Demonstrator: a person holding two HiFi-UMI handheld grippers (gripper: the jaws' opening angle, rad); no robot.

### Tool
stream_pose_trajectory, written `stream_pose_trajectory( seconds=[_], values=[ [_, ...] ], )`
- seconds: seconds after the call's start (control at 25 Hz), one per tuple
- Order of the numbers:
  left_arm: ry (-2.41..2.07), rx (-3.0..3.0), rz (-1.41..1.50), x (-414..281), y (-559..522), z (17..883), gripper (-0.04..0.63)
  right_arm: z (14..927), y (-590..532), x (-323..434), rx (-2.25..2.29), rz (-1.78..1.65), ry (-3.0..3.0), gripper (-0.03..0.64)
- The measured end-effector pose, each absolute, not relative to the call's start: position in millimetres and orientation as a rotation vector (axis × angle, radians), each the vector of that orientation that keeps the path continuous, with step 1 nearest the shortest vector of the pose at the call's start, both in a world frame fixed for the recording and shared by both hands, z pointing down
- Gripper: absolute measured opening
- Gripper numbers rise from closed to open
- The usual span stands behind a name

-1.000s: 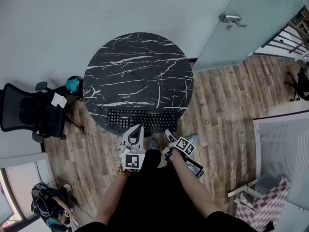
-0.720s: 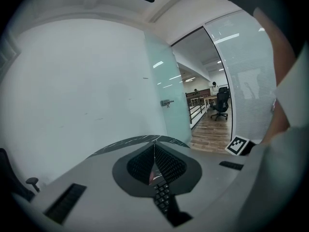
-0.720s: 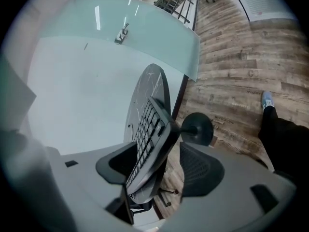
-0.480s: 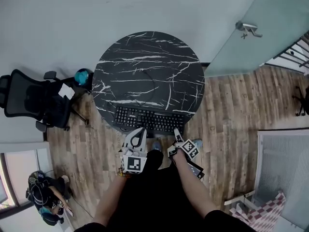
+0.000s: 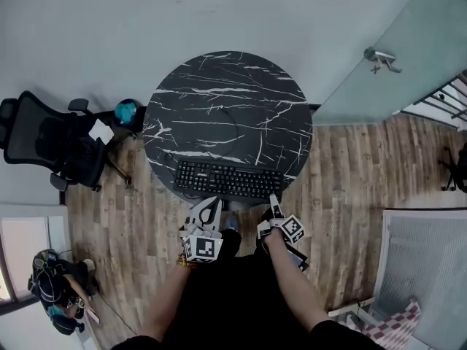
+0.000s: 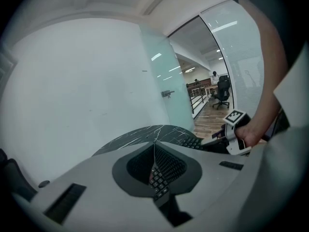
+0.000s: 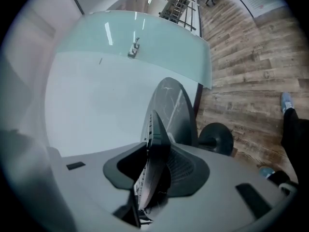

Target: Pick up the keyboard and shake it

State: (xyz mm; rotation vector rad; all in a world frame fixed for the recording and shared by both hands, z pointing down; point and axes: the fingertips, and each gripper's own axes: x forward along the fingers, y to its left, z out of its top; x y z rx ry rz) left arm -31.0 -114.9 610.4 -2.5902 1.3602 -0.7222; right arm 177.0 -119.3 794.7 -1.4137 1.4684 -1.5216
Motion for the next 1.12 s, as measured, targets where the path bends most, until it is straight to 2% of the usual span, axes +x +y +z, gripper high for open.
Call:
stream_pose_trajectory(
  seconds=[0.28,0.32,0.36,0.4,0.6,0.84,1.12],
  values=[
    [1.274,-2.478,-0.821,-21.1,-123.2,633.3,0.025,712.1,-147.9,167.9,-1.371,-1.419,1.717,0.12],
    [1.268,-2.486,-0.83,-19.6,-125.1,638.5,0.07,699.7,-151.3,166.0,-1.382,-1.412,1.743,0.118],
    [1.264,-2.496,-0.843,-18.8,-126.6,644.3,0.147,686.9,-154.1,162.8,-1.392,-1.404,1.772,0.118],
    [1.259,-2.501,-0.862,-18.7,-127.7,650.4,0.176,673.9,-156.1,158.2,-1.399,-1.397,1.8,0.118],
    [1.186,-2.439,-1.028,-21.1,-132.9,684.1,0.246,617.4,-162.5,129.8,-1.422,-1.355,1.886,0.112],
    [1.319,-2.286,-1.171,-41.8,-159.2,705.0,0.25,578.2,-161.6,98.2,-1.421,-1.272,2.042,0.112],
    [1.376,-2.318,-1.048,-42.2,-177.7,690.1,0.244,563.2,-165.8,88.0,-1.399,-1.281,2.085,0.115]
  ],
)
